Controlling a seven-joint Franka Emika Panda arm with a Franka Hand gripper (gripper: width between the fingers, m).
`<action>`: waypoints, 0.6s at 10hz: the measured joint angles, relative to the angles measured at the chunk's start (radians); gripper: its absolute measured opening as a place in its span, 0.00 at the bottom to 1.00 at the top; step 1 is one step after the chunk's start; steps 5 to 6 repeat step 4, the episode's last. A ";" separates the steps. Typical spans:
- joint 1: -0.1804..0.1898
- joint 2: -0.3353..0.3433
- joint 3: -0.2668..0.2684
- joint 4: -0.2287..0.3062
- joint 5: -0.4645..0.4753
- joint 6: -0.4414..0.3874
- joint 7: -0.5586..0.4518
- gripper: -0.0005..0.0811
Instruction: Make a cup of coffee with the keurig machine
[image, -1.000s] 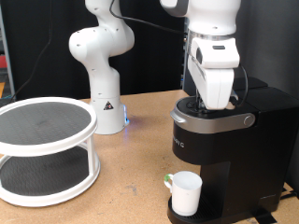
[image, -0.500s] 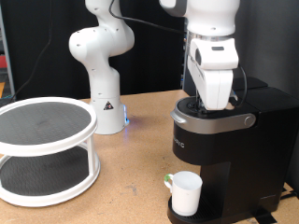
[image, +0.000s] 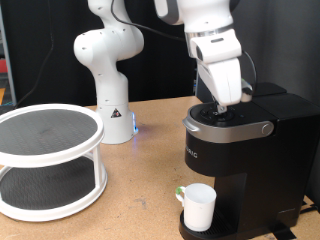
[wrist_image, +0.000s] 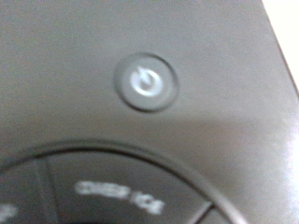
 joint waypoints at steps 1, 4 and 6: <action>0.000 -0.037 -0.001 -0.025 0.021 0.006 -0.015 0.02; -0.001 -0.138 -0.001 -0.055 0.012 -0.025 -0.011 0.02; -0.001 -0.138 -0.001 -0.055 0.012 -0.025 -0.011 0.02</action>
